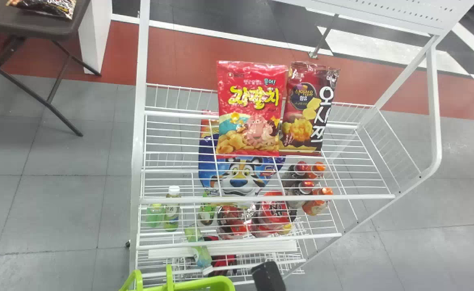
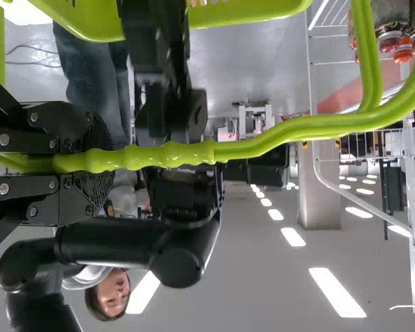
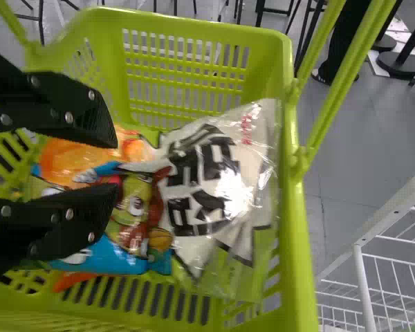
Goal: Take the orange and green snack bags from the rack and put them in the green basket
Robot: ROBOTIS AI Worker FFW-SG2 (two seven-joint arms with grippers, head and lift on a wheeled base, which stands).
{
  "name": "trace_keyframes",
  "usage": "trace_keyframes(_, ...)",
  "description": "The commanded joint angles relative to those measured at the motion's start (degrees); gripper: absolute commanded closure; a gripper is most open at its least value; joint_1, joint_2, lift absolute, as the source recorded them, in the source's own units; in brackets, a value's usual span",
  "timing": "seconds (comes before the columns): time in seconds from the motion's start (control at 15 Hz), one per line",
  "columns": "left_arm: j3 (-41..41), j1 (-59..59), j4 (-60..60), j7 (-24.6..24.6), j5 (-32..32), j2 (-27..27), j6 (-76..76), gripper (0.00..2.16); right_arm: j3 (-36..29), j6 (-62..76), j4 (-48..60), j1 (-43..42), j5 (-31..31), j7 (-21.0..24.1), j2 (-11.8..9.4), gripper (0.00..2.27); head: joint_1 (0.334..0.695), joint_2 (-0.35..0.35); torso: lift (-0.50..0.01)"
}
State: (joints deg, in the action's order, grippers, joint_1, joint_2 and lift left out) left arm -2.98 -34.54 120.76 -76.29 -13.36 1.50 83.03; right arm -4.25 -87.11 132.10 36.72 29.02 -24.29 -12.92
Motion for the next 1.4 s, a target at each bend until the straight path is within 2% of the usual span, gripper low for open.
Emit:
trace_keyframes(0.0,0.1,-0.2,0.1,0.0,0.0,0.0,-0.3,2.15,-4.4,-3.0,4.2,0.9,3.2,0.3,0.0,0.06,0.695,-0.350,0.000)
trace_keyframes(0.33,0.3,-0.1,0.3,0.0,0.0,0.0,-0.3,2.15,-13.5,-2.8,8.3,1.2,4.9,1.4,1.1,0.07,0.695,-0.350,0.000)
trace_keyframes(0.73,0.9,0.2,-0.4,0.0,-0.2,-0.4,-1.5,2.15,-20.7,23.3,8.9,1.2,2.3,2.5,2.9,0.07,0.695,-0.350,0.000)
trace_keyframes(0.93,1.0,0.5,-0.9,-0.1,-0.4,-0.4,-2.2,2.15,-19.9,35.1,8.5,1.4,-0.5,2.3,4.3,0.07,0.695,-0.350,0.000)
trace_keyframes(1.2,1.0,0.6,-1.6,-0.3,-0.5,-0.4,-3.8,2.15,-11.0,57.8,7.1,3.7,-11.5,2.5,8.2,0.08,0.695,-0.350,0.000)
trace_keyframes(1.33,1.5,0.3,-2.1,-0.4,-1.0,-0.4,-5.0,2.15,-7.6,63.9,6.1,5.4,-16.0,4.0,9.5,0.09,0.695,-0.350,0.000)
